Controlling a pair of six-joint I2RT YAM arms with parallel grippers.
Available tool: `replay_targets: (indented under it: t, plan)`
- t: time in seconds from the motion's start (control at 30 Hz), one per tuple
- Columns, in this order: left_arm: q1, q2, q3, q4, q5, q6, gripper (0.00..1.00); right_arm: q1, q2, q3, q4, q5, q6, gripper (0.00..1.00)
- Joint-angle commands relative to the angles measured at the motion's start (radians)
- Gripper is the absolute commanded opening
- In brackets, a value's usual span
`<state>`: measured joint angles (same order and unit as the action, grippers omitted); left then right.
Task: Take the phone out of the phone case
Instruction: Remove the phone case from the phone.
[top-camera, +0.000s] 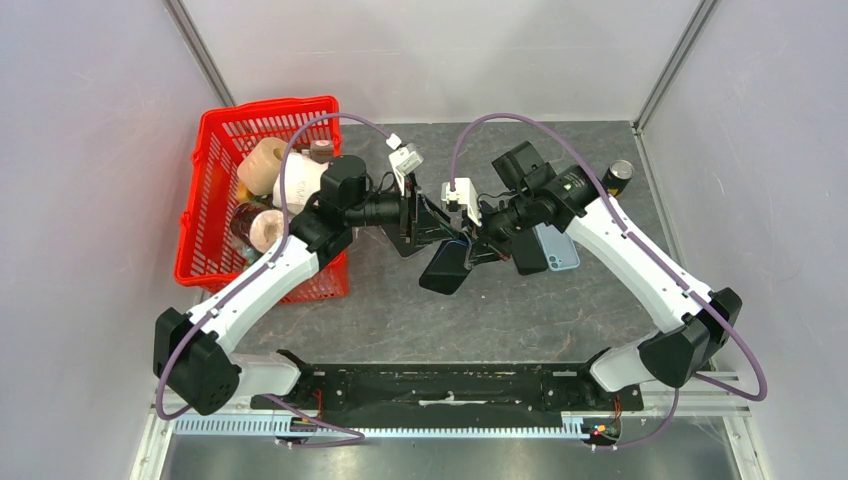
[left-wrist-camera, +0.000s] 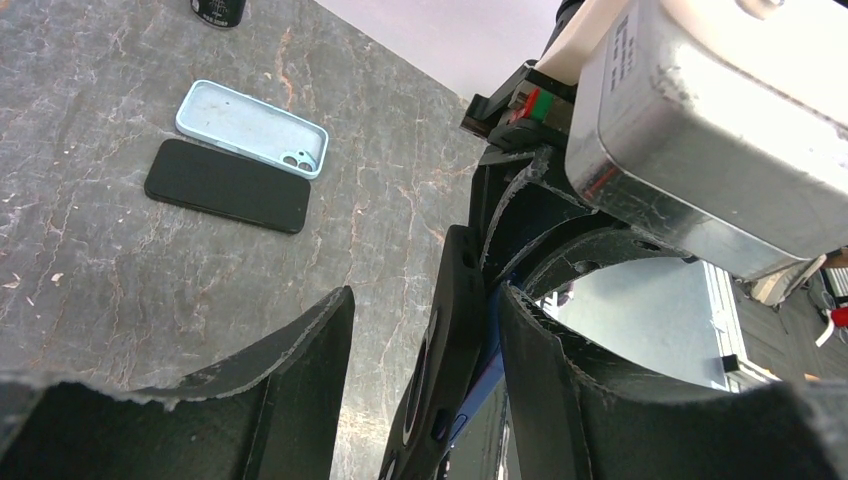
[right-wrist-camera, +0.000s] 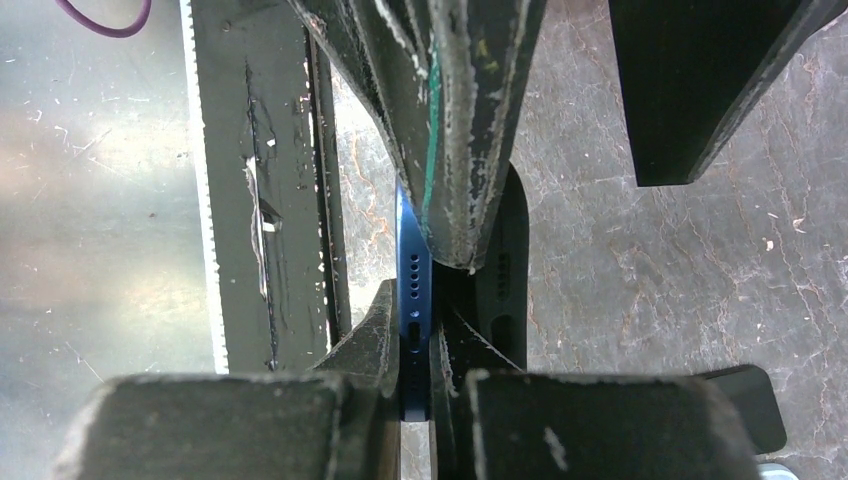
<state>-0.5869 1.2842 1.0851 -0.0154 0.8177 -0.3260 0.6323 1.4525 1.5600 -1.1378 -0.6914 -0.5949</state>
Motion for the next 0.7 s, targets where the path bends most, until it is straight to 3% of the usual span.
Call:
replay_targets:
  t: [0.0, 0.4, 0.67]
  plan:
    - [-0.014, 0.012, -0.014, -0.008, 0.026, 0.034, 0.62, 0.001, -0.019, 0.057, 0.063, -0.046, 0.009, 0.00]
    - [-0.014, 0.039, -0.033, -0.031, 0.002, 0.081, 0.54, 0.000, -0.059, 0.048, 0.047, -0.062, -0.011, 0.00]
    - [-0.042, 0.048, -0.085, 0.051, 0.079, 0.036, 0.56, 0.000, -0.060, 0.051, 0.081, -0.010, 0.020, 0.00]
